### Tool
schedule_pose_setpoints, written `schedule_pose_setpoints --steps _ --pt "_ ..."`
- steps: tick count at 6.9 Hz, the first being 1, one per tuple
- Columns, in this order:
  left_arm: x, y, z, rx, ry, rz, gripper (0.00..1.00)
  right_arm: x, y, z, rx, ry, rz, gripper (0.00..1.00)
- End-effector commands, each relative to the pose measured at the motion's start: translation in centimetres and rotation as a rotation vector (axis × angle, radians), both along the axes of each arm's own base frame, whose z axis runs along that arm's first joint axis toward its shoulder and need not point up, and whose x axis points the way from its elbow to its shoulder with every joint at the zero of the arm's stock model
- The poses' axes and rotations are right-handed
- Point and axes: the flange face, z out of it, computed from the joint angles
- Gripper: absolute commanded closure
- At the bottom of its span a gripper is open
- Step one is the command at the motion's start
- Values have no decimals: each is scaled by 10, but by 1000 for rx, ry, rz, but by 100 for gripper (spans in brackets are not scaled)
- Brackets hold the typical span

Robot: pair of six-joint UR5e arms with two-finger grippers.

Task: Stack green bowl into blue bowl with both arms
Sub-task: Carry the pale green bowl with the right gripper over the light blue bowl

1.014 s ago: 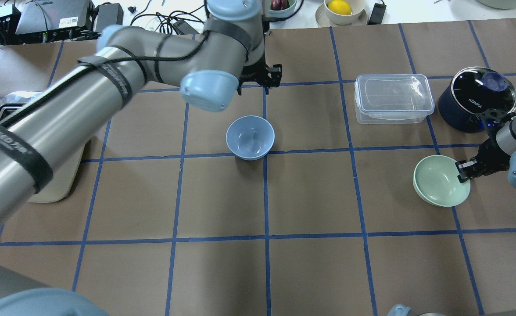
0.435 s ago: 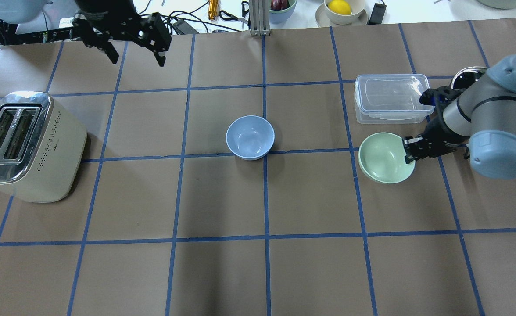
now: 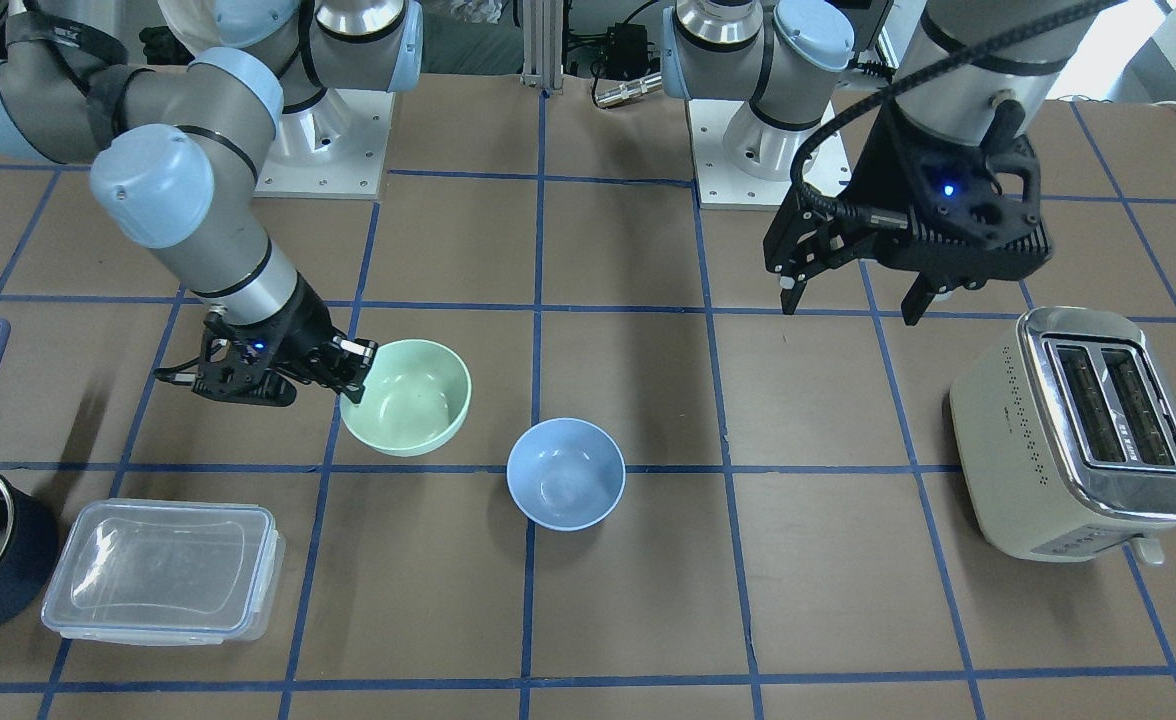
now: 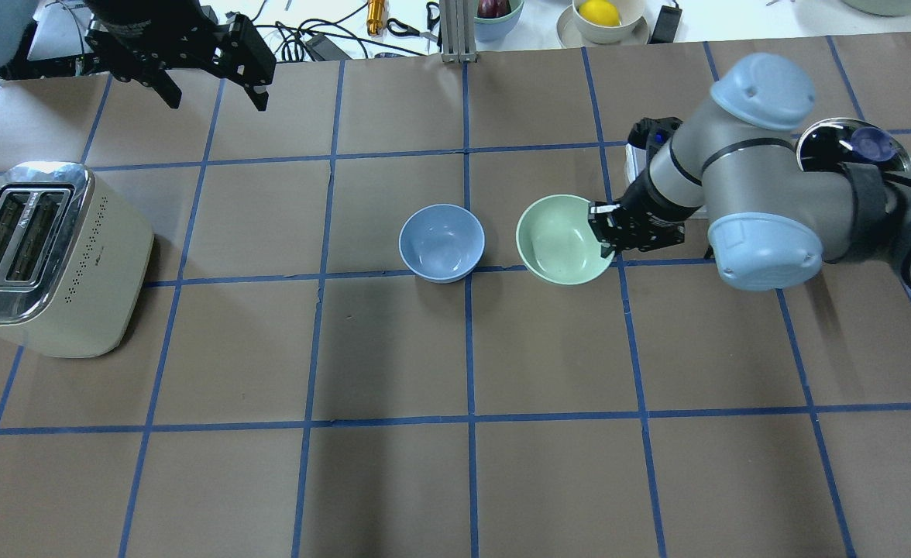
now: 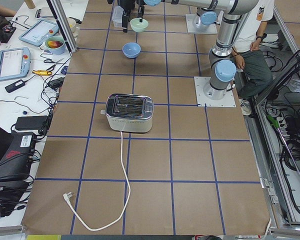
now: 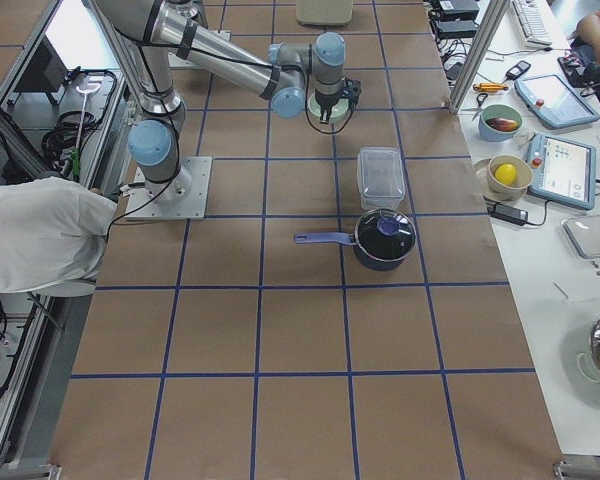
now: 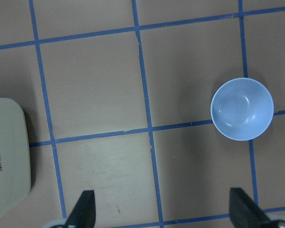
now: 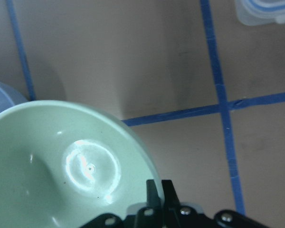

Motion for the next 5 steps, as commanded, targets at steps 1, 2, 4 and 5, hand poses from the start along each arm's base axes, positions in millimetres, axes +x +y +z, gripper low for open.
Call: schedule_pose_setpoints --steps 1,2,4,5 --pt "-2 14 -11 -22 -4 -16 0 68 -22 7 7 -16 -49 100" --pt "-1 23 -12 -19 -12 -15 0 98 -24 -2 24 -5 -56 100" --pt "-2 30 -25 3 -10 -35 0 129 -30 -15 36 0 -33 100" --pt "-2 34 -22 0 -13 -35 0 143 -28 -30 58 6 -15 100"
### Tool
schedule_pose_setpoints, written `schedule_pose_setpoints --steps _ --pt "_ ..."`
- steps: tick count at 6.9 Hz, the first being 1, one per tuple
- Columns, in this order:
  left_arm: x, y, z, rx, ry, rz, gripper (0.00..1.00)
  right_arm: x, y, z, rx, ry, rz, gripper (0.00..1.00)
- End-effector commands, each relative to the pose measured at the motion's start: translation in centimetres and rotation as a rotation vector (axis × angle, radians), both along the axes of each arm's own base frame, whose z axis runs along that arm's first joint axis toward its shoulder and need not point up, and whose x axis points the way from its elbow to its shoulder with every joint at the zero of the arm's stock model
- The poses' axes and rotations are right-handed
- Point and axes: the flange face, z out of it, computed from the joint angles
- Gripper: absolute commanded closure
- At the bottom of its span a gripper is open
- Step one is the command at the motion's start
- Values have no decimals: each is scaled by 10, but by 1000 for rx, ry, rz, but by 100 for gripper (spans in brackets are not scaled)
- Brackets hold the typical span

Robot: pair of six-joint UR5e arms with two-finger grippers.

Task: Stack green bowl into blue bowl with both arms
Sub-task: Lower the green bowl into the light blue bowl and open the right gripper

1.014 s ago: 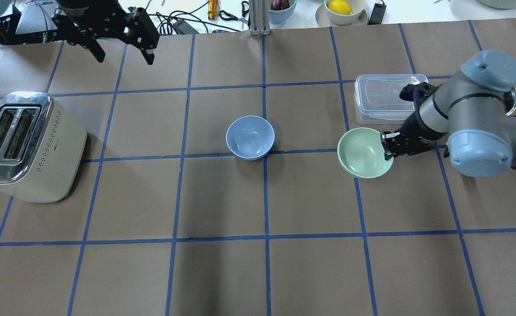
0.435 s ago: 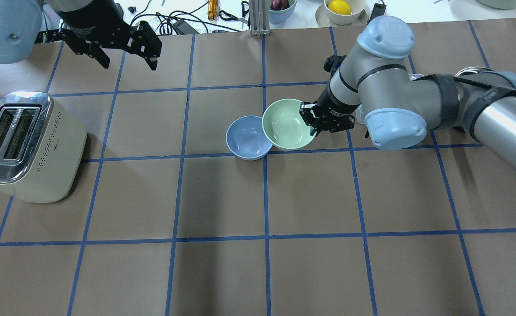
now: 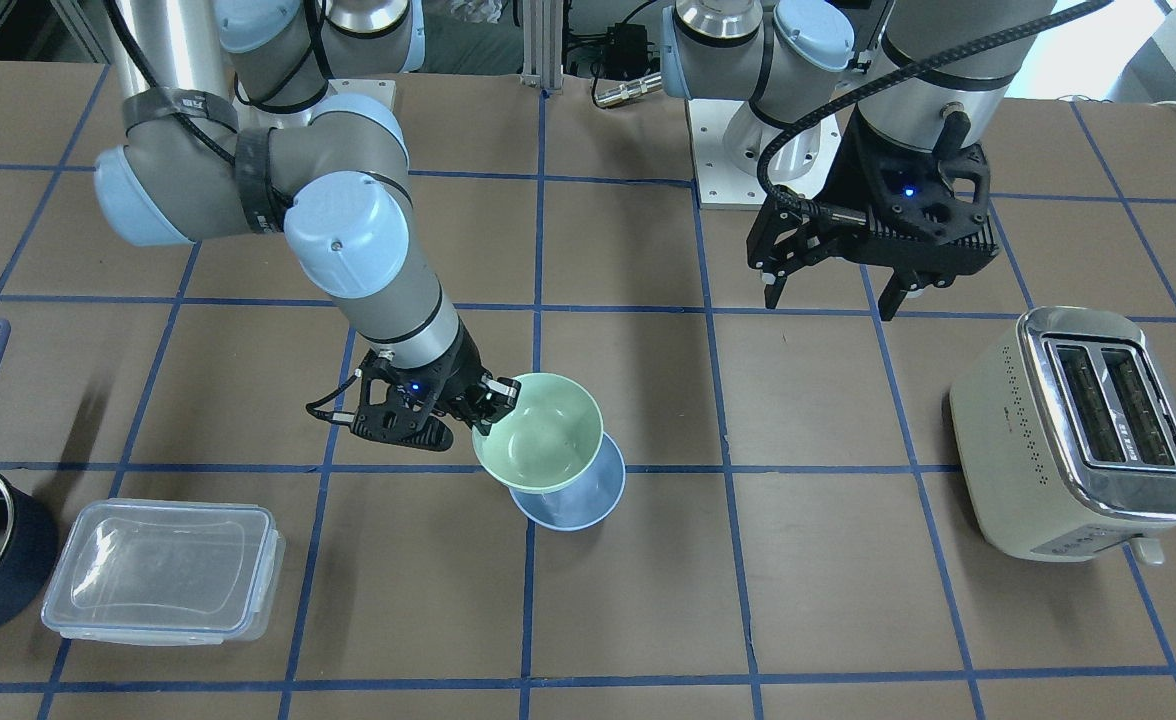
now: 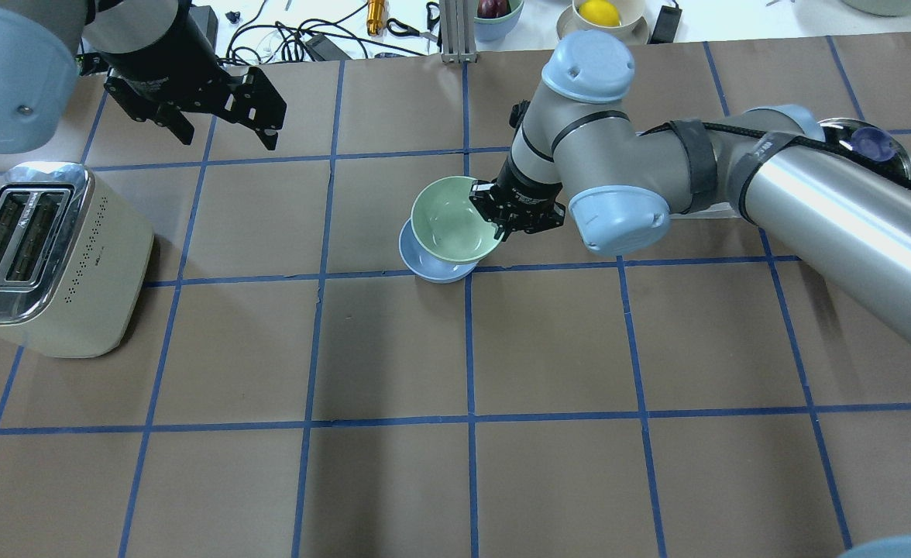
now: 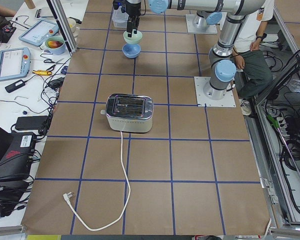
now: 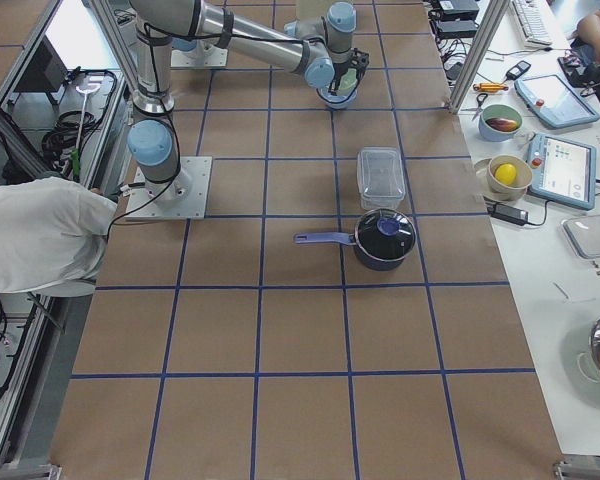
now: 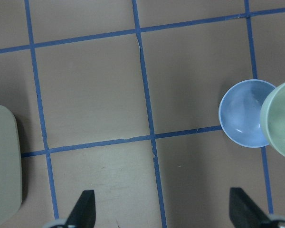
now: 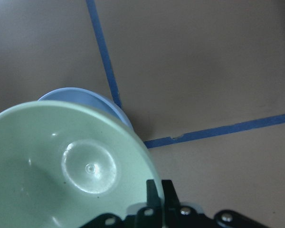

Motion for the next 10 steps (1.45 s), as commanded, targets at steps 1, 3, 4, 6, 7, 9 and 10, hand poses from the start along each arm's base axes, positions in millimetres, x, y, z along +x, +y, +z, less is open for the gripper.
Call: schedule_pose_setpoints --steps 1,3,4,6,7,9,10 --pt "0 9 4 -6 -4 -2 0 20 -3 -23 13 2 19 100" --pt "0 12 -5 8 -3 -4 0 22 -6 -31 4 1 22 100" --pt "0 14 -2 3 -2 -3 0 21 -6 -34 10 6 23 73" --pt "0 14 -5 8 4 9 0 21 -6 -37 17 6 25 1" --pt "-1 14 -3 3 8 10 0 20 -9 -29 4 5 27 0" --pt "-1 14 -4 6 8 11 0 9 -27 33 -14 2 33 0" --pt "0 14 -2 2 3 -6 0 2 -33 84 25 34 36 0"
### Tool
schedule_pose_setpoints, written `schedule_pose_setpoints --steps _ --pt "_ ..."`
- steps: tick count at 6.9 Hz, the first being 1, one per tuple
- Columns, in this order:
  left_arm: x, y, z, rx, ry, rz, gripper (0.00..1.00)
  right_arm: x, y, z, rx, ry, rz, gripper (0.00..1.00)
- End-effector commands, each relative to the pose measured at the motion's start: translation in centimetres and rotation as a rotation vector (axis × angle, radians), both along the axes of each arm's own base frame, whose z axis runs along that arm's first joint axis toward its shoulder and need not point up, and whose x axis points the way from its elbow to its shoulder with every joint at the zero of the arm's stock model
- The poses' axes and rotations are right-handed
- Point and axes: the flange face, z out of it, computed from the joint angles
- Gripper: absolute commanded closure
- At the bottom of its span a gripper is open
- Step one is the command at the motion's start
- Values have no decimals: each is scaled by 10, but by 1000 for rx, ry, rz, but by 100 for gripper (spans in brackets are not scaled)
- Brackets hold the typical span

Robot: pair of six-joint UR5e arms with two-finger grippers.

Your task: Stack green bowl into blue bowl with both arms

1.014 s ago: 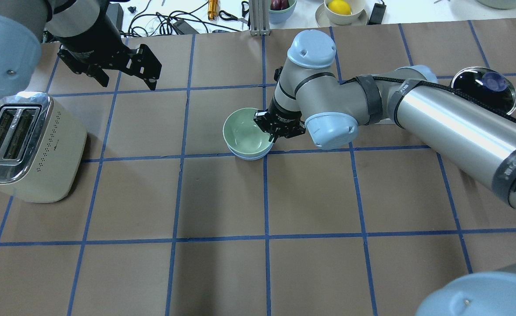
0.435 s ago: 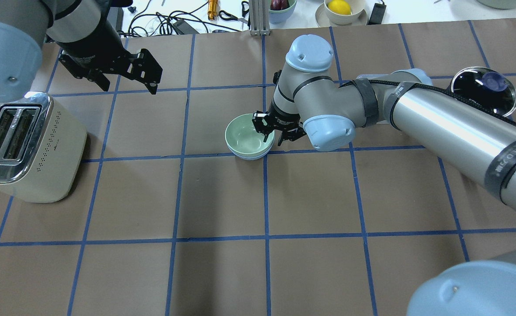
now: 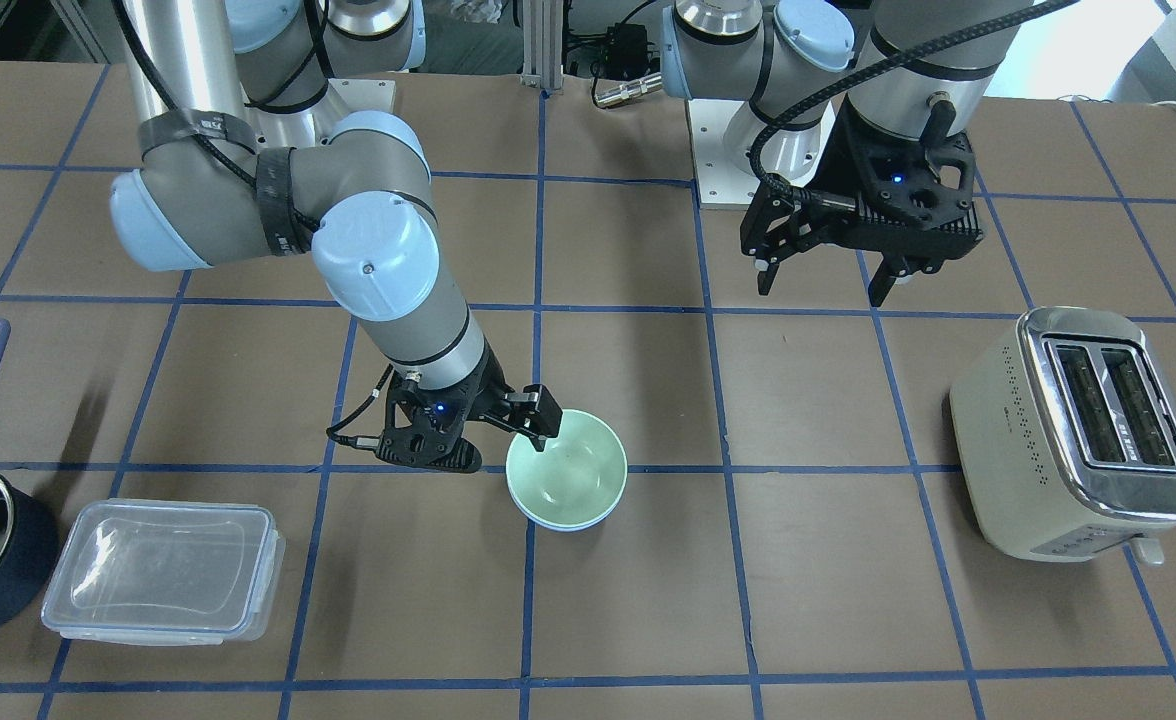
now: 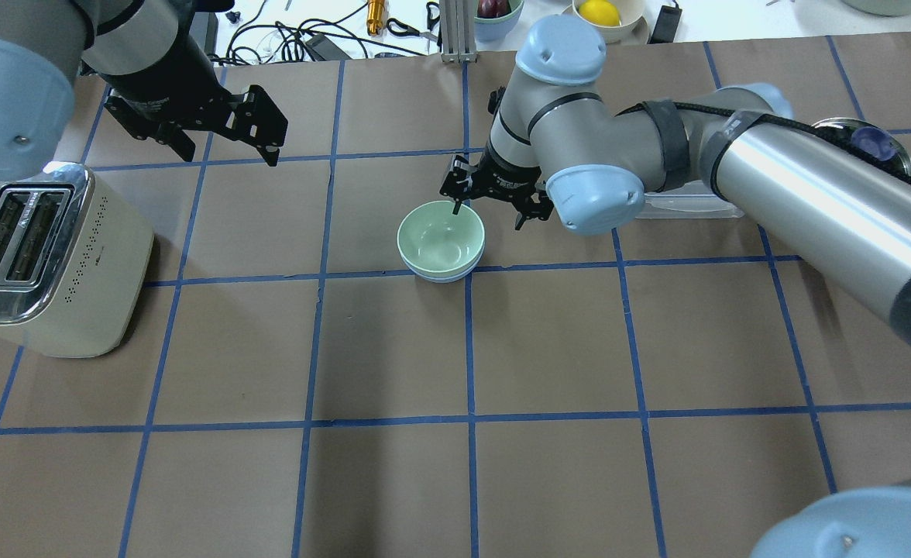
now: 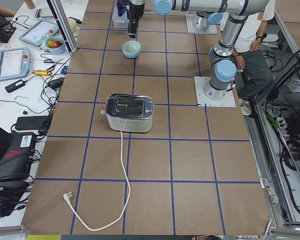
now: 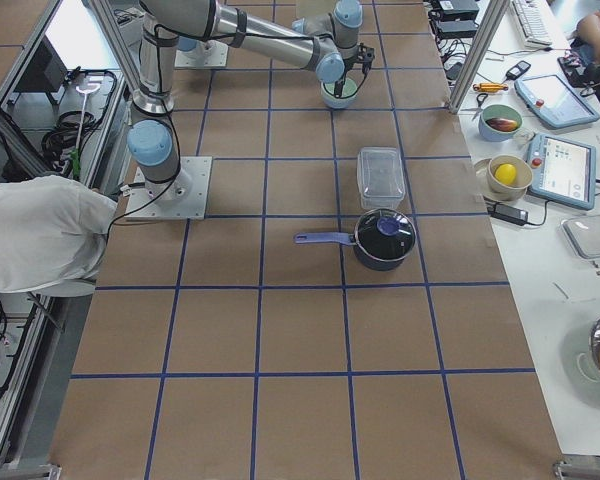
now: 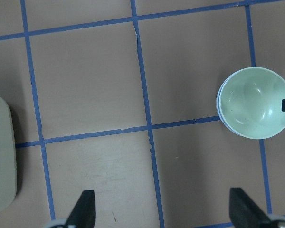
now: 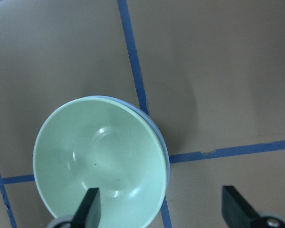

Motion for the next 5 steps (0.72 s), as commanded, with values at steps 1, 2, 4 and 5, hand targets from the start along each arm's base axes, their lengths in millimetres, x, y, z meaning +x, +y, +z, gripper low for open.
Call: schedule_pose_setpoints --steps 1,2,4,5 --pt "0 -3 -4 7 4 2 0 -30 -5 107 86 98 36 0" --pt "0 -5 -4 7 3 4 0 -49 10 147 149 114 85 0" --pt "0 -4 -4 7 3 10 0 -84 40 200 130 131 108 0" --pt "0 0 6 -12 4 22 0 -98 57 208 139 157 219 4"
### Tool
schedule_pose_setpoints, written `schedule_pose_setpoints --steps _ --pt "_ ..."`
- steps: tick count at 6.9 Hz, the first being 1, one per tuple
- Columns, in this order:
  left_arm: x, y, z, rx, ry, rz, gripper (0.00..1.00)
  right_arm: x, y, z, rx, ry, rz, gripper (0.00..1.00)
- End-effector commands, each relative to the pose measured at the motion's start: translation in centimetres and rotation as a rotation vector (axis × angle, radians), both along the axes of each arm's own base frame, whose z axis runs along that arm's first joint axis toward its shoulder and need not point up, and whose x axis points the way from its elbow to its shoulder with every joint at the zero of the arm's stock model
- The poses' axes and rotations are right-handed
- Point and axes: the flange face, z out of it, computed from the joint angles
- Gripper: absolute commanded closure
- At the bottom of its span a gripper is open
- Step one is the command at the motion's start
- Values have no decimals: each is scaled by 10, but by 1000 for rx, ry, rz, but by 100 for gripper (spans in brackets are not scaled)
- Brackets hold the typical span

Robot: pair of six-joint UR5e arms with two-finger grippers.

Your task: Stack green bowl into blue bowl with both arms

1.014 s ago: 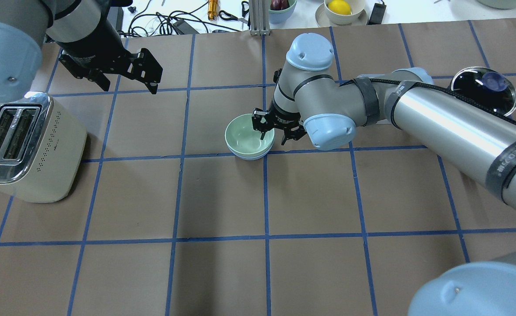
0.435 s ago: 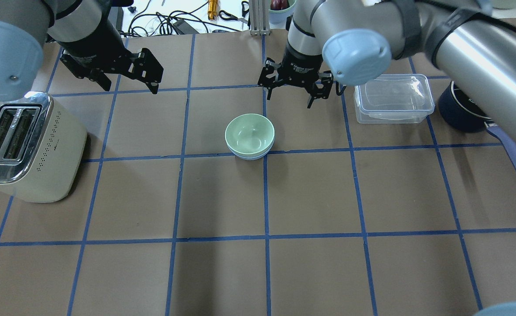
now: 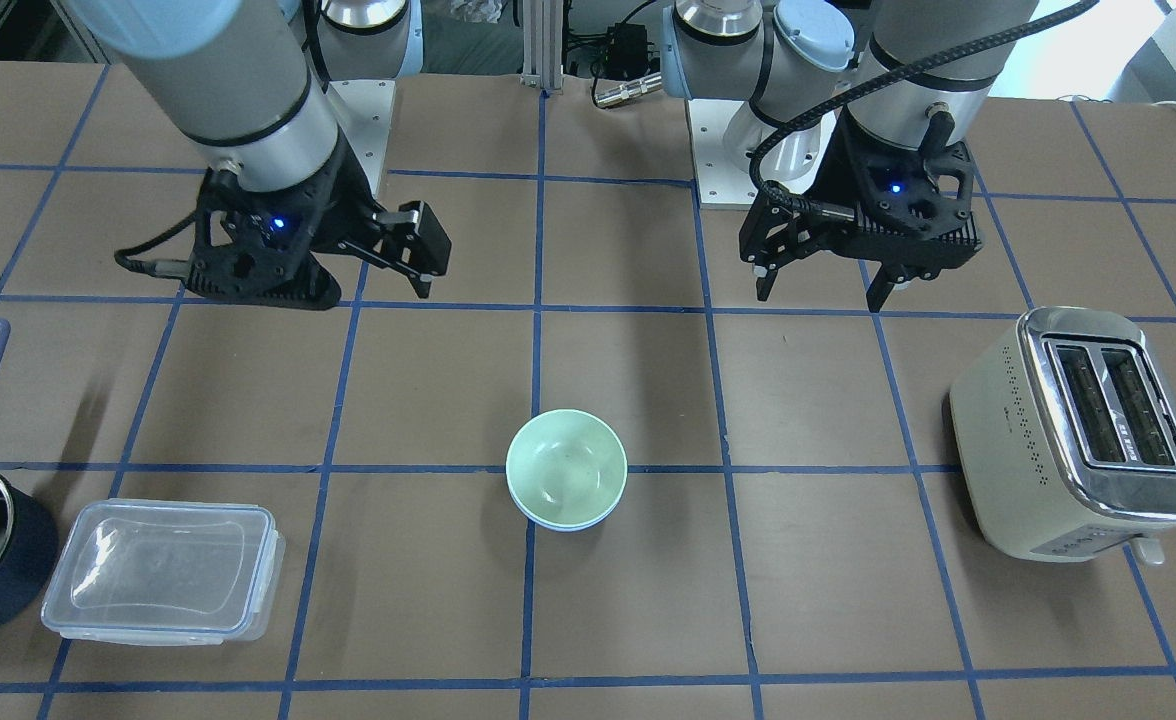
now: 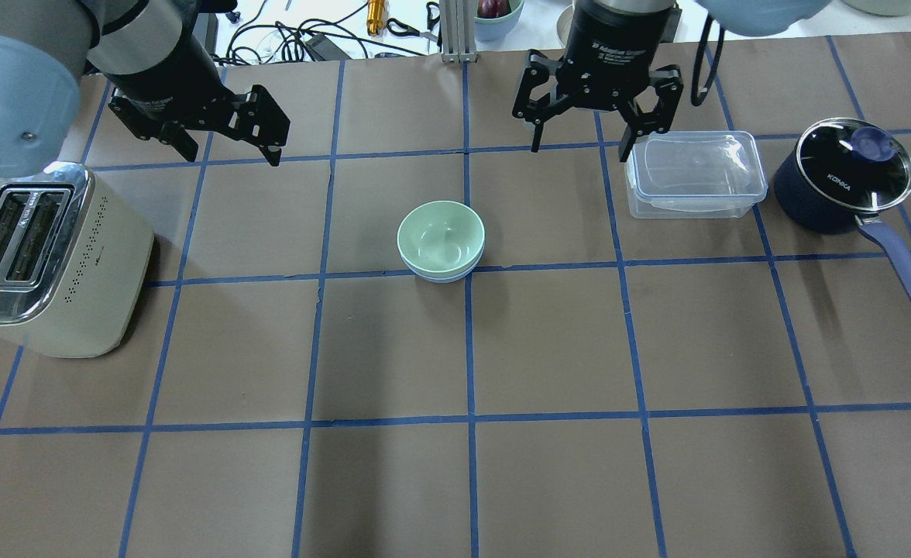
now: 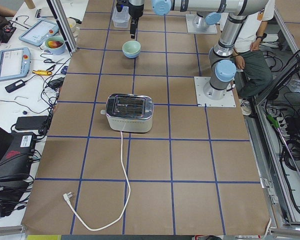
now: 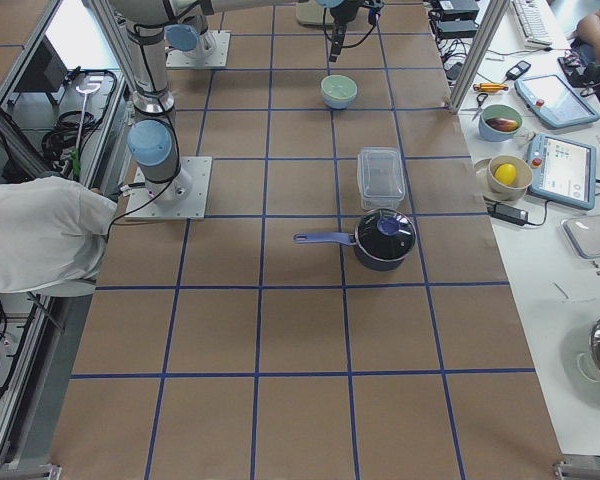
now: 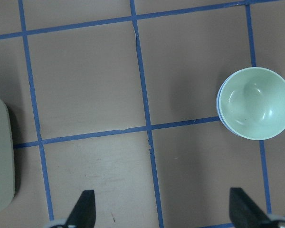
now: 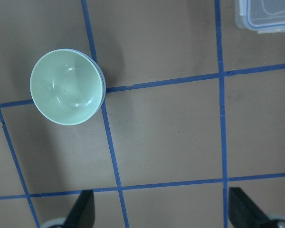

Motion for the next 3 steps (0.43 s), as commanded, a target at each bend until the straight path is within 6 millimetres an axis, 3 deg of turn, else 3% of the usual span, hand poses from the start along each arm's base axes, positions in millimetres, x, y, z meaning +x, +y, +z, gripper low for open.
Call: schedule_pose_setpoints --steps 1,2,3 --pt "6 4 18 -34 1 28 0 -33 36 13 20 84 113 10" --pt "11 6 22 -42 4 38 0 -43 53 1 29 93 115 16" --pt "11 8 20 -39 1 36 0 -47 69 -9 -4 90 122 15"
